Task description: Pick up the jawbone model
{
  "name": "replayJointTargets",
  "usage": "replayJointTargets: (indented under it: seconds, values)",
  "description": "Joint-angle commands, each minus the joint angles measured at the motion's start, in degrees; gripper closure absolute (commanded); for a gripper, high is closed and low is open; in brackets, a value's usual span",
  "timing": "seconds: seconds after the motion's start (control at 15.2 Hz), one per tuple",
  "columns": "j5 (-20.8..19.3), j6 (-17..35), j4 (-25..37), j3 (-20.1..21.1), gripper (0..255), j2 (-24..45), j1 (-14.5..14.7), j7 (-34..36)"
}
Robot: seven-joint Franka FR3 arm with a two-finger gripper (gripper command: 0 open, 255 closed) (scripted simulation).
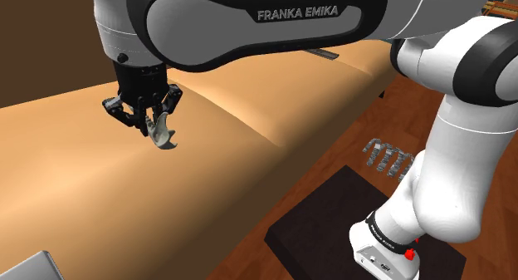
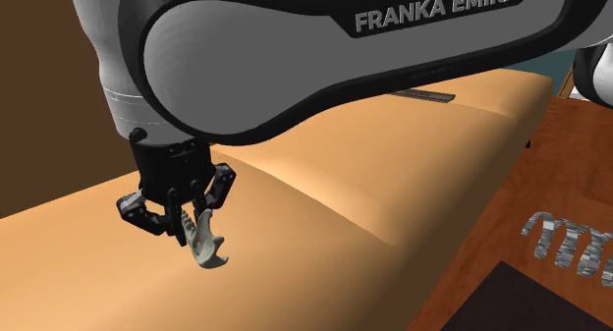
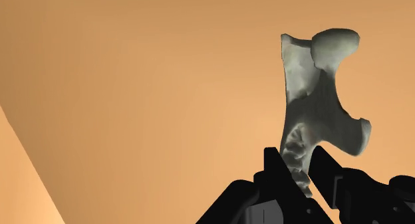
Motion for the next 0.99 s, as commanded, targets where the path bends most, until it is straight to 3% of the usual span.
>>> replayJointTargets:
  seconds: [0.0,0.92]
  values:
    - [0.0,-0.8,0.8,0.0,255,0.0,0.1,-0.1]
    - [-1.4,-13.1,15.9,0.1,255,3.0,3.1,-0.9]
